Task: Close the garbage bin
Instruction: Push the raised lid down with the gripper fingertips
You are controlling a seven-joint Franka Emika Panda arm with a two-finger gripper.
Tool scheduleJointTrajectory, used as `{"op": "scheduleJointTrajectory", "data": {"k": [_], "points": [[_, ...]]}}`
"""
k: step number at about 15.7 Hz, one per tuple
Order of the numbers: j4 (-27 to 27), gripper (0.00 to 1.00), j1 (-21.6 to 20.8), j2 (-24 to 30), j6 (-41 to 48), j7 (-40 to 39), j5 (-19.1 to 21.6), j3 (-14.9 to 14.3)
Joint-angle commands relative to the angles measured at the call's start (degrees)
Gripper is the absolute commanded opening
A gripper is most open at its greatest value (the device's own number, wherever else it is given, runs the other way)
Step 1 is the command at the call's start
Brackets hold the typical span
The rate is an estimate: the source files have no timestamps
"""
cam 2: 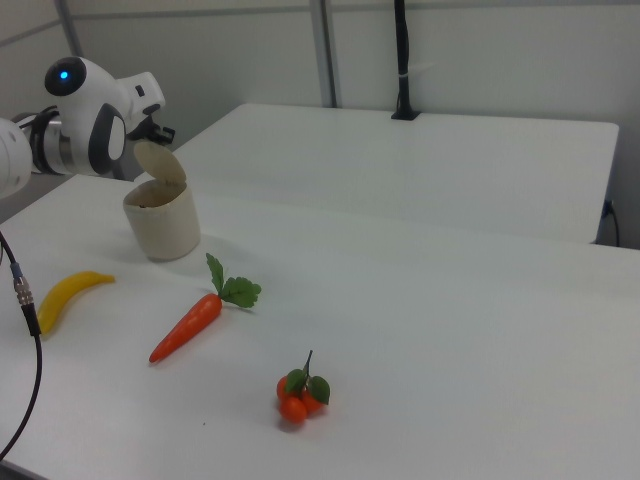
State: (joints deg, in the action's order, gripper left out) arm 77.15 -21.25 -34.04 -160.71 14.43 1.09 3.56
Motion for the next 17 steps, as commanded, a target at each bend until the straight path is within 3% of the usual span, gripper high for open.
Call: {"op": "scheduleJointTrajectory", "data": {"k": [1,17], "points": [[4.5,0.0,0.7,4.5,3.7,1.3,-1.4,1.2],[10.2,0.0,2.9,6.8,18.1,1.1,-5.1,4.5]]}}
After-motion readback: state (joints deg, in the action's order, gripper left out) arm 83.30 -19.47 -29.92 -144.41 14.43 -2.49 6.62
